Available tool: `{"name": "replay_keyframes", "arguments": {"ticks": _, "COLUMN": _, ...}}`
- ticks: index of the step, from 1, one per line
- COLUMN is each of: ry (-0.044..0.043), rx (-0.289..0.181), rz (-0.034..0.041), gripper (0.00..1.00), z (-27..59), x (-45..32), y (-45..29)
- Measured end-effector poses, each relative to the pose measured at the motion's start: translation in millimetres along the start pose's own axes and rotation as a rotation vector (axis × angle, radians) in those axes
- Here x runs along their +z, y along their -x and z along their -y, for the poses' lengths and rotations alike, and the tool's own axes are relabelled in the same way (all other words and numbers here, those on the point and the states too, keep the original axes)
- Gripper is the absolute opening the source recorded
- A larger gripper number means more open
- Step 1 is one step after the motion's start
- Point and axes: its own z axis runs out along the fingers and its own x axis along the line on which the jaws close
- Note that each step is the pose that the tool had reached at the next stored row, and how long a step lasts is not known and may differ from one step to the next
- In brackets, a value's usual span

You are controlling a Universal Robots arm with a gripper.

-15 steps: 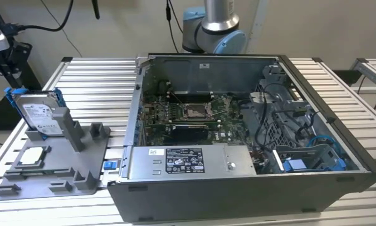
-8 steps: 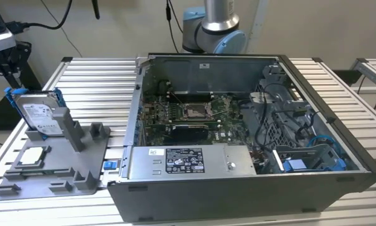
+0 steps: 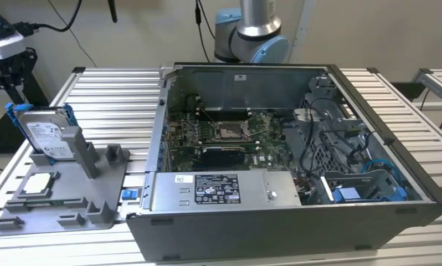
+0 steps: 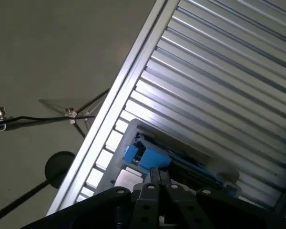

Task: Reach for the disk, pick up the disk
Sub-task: 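Pick up the disk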

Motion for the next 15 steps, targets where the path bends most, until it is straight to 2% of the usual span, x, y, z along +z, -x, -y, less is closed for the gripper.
{"name": "replay_keyframes", "arguments": {"ticks": 9, "ry": -0.0020, "rx": -0.165, "rz": -0.0029, "gripper": 0.00, "z": 0.0, "x": 0.0, "y": 0.0}}
{"name": "replay_keyframes", "arguments": {"ticks": 15, "ry": -0.0067, "rx": -0.273, "rz": 0.0004, "gripper": 0.00, "z": 0.0, "x": -0.1, "y": 0.1}}
